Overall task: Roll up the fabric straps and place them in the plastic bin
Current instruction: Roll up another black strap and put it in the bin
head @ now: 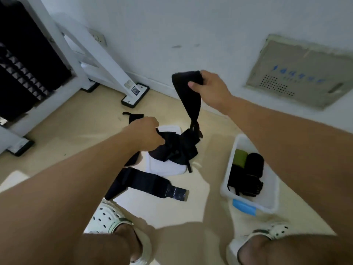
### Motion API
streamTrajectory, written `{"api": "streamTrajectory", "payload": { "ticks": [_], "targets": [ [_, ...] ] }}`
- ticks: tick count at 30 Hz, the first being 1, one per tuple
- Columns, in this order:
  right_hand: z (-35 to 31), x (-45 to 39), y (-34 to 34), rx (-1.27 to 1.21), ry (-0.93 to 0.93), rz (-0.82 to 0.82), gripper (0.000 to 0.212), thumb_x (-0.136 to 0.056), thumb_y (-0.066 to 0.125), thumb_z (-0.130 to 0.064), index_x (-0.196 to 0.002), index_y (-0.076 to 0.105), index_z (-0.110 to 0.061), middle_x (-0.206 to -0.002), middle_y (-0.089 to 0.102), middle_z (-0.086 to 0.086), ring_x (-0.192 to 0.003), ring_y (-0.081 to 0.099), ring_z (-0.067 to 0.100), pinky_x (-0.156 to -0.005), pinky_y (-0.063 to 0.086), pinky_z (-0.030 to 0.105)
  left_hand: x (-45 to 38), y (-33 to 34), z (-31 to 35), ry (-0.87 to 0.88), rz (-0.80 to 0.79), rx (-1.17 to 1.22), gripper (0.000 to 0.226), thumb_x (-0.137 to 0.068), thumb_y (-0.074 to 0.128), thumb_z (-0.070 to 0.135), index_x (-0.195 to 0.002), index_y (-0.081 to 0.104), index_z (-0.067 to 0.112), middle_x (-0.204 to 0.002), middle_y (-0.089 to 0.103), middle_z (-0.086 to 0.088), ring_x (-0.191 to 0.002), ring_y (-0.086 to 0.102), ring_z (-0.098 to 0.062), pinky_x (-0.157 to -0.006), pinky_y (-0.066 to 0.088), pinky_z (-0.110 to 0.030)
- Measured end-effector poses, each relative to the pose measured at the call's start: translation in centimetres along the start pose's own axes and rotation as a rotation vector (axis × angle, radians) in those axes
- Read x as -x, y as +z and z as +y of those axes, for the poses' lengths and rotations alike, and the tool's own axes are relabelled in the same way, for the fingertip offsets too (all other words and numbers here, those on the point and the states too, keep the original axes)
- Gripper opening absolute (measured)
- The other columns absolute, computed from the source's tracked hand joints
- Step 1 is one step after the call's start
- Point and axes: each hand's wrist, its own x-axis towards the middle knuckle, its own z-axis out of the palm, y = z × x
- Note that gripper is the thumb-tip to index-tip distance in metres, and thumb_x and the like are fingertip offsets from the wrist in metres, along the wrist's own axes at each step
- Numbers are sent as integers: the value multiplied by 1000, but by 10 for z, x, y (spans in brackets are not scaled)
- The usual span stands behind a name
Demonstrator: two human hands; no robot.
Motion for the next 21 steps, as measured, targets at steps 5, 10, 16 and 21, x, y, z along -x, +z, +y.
{"api": "streamTrajectory", "payload": {
  "ticks": [5, 10, 16, 21],
  "targets": [
    [-109, 33, -64, -210, -136, 44, 14, -98, 65, -24, -108, 70, -16, -102, 76, -2, -95, 74, 12, -90, 60, 33, 23, -5, 25, 106, 144, 290, 86, -87, 78, 44, -157, 33, 22, -152, 49, -2, -135, 50, -21, -98, 39, -27],
    [-163, 84, -84, -479, -125, 14, 12, -102, 61, -21, -106, 68, -12, -100, 76, 2, -94, 76, 18, -80, 62, 34, 49, -2, 50, 278, 166, 523, 76, -82, 83, 48, -147, 46, 32, -116, 52, 30, -123, 47, -2, -93, 32, -15],
    [-134, 103, -77, -699, 86, 77, 21, -103, 58, -24, -119, 67, -15, -113, 76, 4, -105, 73, 22, -93, 59, 43, 58, 3, 60, 306, 48, 776, 61, -80, 80, 60, -135, 61, 42, -123, 69, 20, -118, 61, 0, -99, 48, -26],
    [-97, 105, -83, -705, 266, -149, 53, -101, 52, -50, -134, 61, -10, -124, 72, 8, -116, 69, 27, -97, 57, 41, 64, 9, 64, 343, 20, 854, 23, -98, 67, 39, -110, 78, 23, -98, 80, 10, -93, 75, -6, -87, 56, -25]
  ]
}}
